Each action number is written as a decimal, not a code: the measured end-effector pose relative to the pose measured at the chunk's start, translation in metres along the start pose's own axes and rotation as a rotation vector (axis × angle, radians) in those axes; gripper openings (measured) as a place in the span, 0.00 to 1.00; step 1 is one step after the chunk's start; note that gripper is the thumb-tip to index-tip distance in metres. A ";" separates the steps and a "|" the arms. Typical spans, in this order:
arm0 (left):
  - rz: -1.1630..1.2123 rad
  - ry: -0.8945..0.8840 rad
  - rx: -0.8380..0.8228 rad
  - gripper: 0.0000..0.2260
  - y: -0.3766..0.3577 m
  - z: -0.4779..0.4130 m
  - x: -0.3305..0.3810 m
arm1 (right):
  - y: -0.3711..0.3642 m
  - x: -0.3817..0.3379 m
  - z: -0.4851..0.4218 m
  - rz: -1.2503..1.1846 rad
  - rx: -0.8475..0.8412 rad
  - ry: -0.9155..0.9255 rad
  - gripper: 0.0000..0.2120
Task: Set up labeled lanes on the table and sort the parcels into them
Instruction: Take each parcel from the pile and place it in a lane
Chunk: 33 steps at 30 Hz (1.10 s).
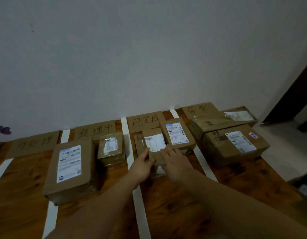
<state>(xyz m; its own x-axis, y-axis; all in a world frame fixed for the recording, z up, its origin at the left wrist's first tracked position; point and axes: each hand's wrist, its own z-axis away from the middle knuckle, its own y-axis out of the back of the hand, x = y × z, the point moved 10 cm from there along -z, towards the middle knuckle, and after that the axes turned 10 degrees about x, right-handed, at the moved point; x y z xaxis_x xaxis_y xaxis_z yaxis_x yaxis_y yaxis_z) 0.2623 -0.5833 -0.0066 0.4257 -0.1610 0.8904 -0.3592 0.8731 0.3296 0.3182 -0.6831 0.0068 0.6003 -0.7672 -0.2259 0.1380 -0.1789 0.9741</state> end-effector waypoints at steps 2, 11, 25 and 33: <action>-0.036 -0.026 -0.033 0.23 -0.008 -0.009 0.005 | -0.007 0.009 -0.009 -0.004 -0.035 -0.012 0.32; -0.160 -0.045 0.002 0.23 0.034 -0.014 0.024 | 0.011 -0.012 -0.036 -0.002 -0.087 0.008 0.41; -0.362 -0.105 0.497 0.29 0.418 0.163 -0.028 | 0.053 -0.395 -0.003 -0.132 -0.010 0.372 0.26; -0.416 0.074 0.707 0.32 0.637 0.296 -0.132 | 0.025 -0.625 0.045 -0.139 -0.063 0.557 0.30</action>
<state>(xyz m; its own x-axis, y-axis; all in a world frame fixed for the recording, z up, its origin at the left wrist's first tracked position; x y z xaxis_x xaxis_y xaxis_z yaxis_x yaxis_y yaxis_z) -0.2686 -0.1424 0.1785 0.6840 -0.3552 0.6371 -0.5879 0.2485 0.7698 -0.0889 -0.2363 0.1724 0.8949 -0.2963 -0.3337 0.2819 -0.2045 0.9374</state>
